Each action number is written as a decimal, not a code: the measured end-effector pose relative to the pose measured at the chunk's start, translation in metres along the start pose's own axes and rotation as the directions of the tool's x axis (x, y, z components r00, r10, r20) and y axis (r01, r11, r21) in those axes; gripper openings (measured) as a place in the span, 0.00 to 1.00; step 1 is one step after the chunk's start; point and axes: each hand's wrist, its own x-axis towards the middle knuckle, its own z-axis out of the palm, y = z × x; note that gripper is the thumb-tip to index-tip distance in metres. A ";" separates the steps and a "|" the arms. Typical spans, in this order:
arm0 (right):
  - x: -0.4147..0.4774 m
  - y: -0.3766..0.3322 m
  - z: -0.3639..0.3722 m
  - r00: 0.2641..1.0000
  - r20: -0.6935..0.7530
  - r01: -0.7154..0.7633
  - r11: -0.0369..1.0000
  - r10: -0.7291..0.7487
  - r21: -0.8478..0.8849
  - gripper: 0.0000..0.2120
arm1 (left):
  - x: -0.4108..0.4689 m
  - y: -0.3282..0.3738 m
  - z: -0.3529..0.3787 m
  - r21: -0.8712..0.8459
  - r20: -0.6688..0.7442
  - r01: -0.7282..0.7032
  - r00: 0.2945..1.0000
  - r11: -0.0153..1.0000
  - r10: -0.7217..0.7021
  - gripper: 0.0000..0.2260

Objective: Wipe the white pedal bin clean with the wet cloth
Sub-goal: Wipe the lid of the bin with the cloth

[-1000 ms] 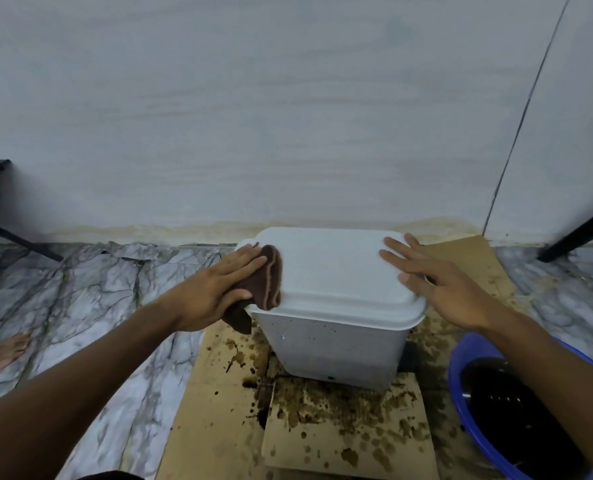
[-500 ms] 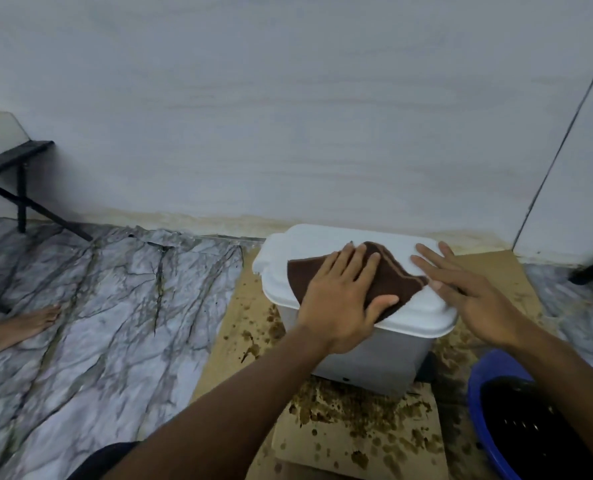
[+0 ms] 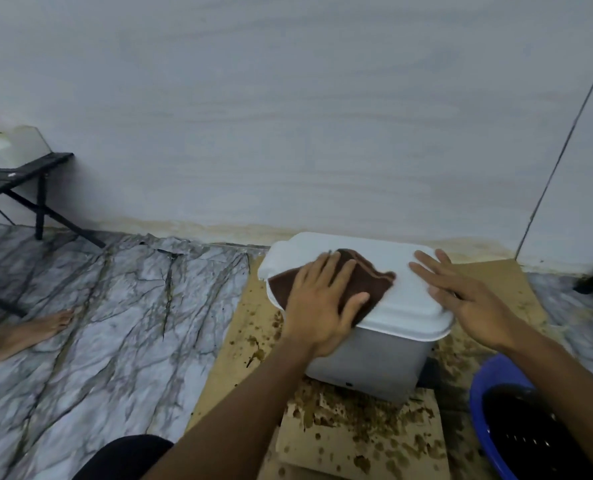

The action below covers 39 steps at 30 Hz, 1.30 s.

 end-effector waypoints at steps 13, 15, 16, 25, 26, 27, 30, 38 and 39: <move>-0.002 -0.004 -0.003 0.999 0.028 -0.014 1.000 0.014 0.005 0.21 | 0.024 -0.130 -0.065 -0.090 0.459 -0.272 0.842 0.958 0.283 0.30; -0.002 -0.003 -0.003 0.999 0.031 -0.020 1.000 0.020 0.006 0.20 | 0.022 -0.139 -0.066 -0.103 0.443 -0.293 0.842 0.950 0.308 0.31; -0.003 -0.003 -0.003 0.999 0.029 -0.023 1.000 0.023 0.010 0.20 | 0.022 -0.144 -0.067 -0.107 0.443 -0.294 0.841 0.950 0.311 0.31; 0.001 0.002 0.002 1.000 -0.014 -0.001 1.000 0.001 -0.025 0.20 | 0.032 -0.149 -0.053 -0.122 0.376 -0.391 0.832 0.912 0.407 0.30; 0.001 0.002 0.002 1.000 -0.019 0.007 0.999 -0.008 -0.031 0.20 | 0.033 -0.142 -0.050 -0.113 0.363 -0.399 0.836 0.910 0.411 0.30; 0.001 0.002 0.003 1.000 -0.021 0.013 0.999 -0.013 -0.041 0.20 | 0.034 -0.132 -0.046 -0.099 0.347 -0.404 0.843 0.910 0.412 0.30; 0.001 0.003 0.005 0.999 -0.034 0.012 0.998 -0.014 -0.054 0.20 | 0.030 -0.091 -0.030 -0.019 0.232 -0.419 0.881 0.908 0.412 0.29; -0.001 0.001 0.001 1.000 -0.005 0.015 1.000 -0.015 -0.017 0.25 | 0.022 0.017 0.005 0.017 0.152 -0.382 0.914 0.924 0.375 0.28; -0.001 0.000 0.000 1.000 0.005 0.013 1.000 -0.013 -0.008 0.25 | 0.023 0.015 0.003 0.015 0.160 -0.396 0.907 0.918 0.389 0.28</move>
